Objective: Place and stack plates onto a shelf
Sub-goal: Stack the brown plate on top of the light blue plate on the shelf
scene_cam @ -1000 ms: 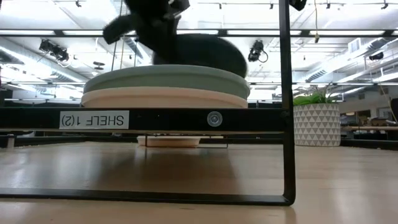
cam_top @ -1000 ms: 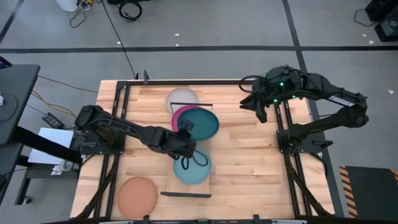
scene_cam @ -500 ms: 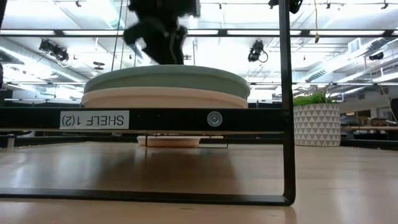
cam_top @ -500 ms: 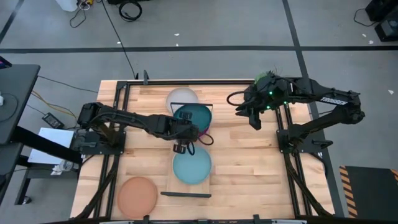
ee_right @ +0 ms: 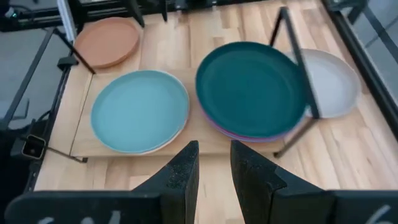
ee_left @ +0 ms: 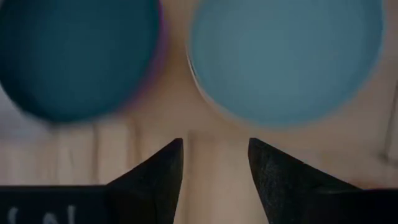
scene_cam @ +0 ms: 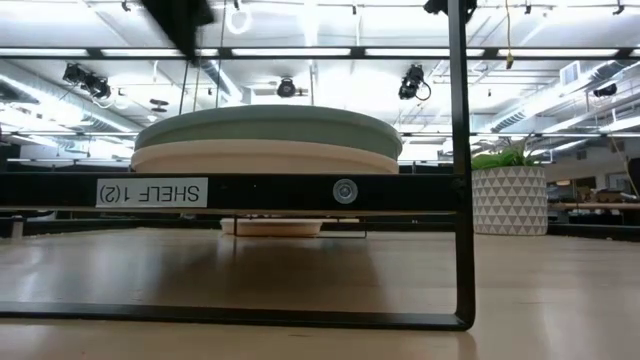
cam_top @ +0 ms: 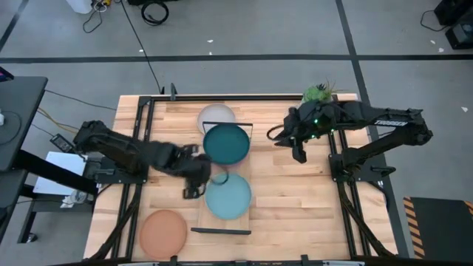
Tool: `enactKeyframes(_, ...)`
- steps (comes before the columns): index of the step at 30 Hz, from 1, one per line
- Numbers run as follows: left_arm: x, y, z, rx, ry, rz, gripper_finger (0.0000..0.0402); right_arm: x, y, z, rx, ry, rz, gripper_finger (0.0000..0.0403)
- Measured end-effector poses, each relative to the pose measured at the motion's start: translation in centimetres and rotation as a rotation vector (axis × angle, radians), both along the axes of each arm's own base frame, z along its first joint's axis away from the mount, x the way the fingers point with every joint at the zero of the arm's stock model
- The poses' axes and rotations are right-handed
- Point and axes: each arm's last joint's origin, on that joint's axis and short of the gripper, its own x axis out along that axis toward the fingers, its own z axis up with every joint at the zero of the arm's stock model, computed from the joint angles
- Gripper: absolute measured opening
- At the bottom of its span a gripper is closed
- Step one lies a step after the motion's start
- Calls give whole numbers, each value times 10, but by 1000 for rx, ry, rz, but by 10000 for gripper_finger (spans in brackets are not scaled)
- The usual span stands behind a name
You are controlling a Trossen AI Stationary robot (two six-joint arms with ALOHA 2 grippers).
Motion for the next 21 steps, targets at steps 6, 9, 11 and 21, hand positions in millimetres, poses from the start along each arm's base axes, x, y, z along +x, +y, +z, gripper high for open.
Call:
enactKeyframes(6,-26,-30,-30,-15,138,76,168,10,10,-24,-17,-7,60,98)
enactKeyframes(9,-35,-40,-54,-60,182,106,157,12,14,-29,-27,-12,85,98)
enactKeyframes(11,-40,-45,-70,-111,202,117,148,12,16,-30,-33,-18,97,98)
enactKeyframes(21,-73,-49,-117,-283,243,135,115,14,17,-28,-74,-49,134,98)
